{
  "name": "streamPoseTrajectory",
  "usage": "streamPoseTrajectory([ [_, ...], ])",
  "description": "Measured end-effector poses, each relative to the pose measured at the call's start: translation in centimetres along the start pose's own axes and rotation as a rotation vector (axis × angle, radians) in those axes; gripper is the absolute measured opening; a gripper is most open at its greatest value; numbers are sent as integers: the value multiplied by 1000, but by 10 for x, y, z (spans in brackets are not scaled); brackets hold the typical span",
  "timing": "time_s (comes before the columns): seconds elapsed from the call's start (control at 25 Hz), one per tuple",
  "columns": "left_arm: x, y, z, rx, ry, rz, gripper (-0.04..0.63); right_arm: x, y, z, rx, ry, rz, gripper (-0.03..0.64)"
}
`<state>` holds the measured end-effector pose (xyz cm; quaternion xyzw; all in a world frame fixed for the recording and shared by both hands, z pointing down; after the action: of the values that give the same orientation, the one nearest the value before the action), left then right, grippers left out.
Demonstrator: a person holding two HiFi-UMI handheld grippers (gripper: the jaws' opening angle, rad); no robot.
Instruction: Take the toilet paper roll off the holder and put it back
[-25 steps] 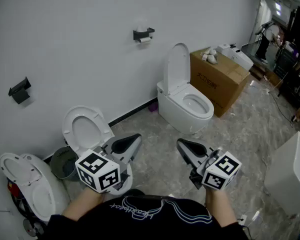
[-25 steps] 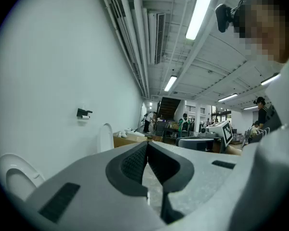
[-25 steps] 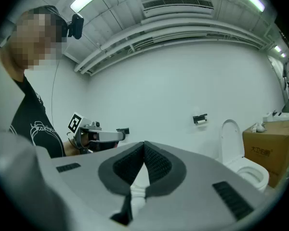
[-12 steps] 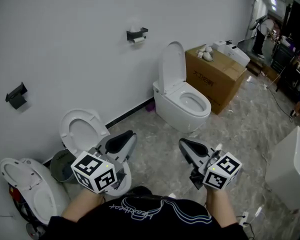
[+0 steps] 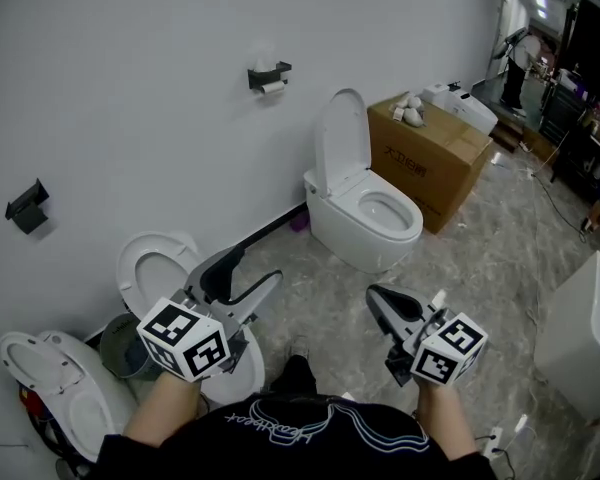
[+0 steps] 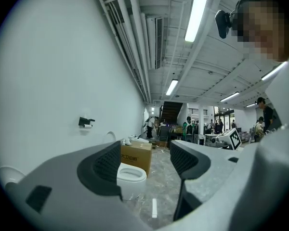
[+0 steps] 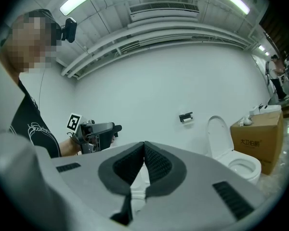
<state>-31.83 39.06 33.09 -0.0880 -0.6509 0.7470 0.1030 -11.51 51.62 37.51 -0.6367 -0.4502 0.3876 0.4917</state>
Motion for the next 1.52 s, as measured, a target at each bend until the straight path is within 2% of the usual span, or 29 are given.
streamPoseTrajectory([
  [0.2,-23,-3,40,40,4,-20,311,-31,7,-26,17,-2,10,3],
  [0.36,-50,0,88,45,46,-50,311,-73,19,-55,33,8,16,3],
  [0.6,-110,2,179,90,86,-21,311,-157,28,-120,1,16,58,2],
  [0.8,-178,11,264,108,141,-2,311,-233,45,-185,-16,-3,46,3],
  [0.92,-216,11,312,132,143,21,311,-281,45,-222,-49,-5,60,2],
  [1.08,-258,16,362,115,137,42,311,-337,47,-265,-79,-16,79,3],
  [1.36,-295,25,429,135,171,64,311,-396,58,-292,-37,3,126,3],
  [1.52,-311,31,449,114,178,53,311,-411,67,-303,-16,10,130,3],
])
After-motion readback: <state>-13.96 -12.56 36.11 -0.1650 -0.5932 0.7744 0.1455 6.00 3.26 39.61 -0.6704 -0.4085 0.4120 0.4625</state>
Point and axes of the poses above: the fingertips, and each gripper's own axes: x backward along the fingers, z to its left, y out of its top, the point moved 5 cm from there along x, backward along the fingers, and after that the axes turned 5 degrees about -y, right-handed, at the moved point
